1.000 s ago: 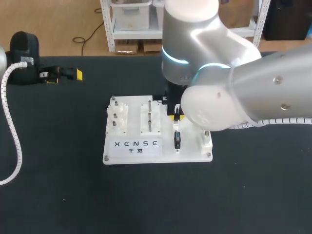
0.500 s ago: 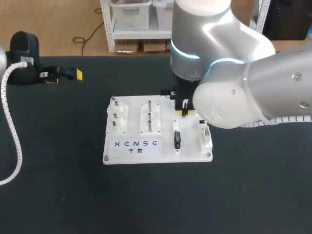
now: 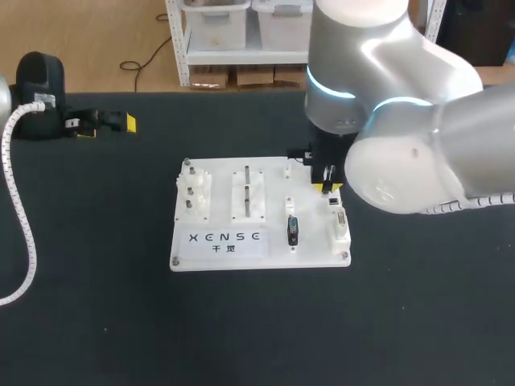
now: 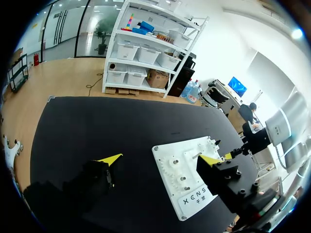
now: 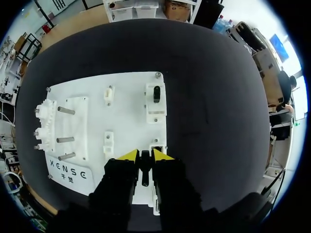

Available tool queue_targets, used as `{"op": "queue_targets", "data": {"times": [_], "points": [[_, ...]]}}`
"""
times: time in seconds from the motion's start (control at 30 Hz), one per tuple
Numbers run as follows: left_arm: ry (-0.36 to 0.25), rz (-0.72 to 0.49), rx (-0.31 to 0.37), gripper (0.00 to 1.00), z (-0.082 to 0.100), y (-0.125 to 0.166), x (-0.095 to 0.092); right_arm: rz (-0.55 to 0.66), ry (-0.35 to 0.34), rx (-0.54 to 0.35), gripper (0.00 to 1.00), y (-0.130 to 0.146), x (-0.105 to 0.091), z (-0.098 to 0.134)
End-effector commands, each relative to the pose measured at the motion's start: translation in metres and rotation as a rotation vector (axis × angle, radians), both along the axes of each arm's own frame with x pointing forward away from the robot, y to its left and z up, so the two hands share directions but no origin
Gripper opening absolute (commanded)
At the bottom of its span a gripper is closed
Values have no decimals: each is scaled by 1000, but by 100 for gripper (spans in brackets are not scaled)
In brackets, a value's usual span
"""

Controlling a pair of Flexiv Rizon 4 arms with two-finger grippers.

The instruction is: Insert the USB connector, Ethernet cable, and multi-pin plug into their matching sockets one by one.

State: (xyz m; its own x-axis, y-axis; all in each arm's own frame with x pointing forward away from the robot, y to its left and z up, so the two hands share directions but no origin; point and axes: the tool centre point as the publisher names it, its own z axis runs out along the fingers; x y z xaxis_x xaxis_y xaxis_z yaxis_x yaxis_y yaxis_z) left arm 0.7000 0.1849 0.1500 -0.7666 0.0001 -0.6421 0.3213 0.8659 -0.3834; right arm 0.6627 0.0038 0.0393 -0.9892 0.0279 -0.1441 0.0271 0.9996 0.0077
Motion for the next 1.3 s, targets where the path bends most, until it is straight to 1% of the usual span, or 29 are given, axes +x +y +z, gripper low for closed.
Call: {"op": "queue_targets", "data": {"times": [0.03,0.63,1.3], "points": [[0,0,0,100,0,0,0,-5,-4,-1,0,-4,-2,-3],[0,0,0,100,0,0,0,-35,15,-18,0,-14,-1,-13],[0,0,0,100,0,0,0,-37,20,-17,0,-15,-1,-14]]}}
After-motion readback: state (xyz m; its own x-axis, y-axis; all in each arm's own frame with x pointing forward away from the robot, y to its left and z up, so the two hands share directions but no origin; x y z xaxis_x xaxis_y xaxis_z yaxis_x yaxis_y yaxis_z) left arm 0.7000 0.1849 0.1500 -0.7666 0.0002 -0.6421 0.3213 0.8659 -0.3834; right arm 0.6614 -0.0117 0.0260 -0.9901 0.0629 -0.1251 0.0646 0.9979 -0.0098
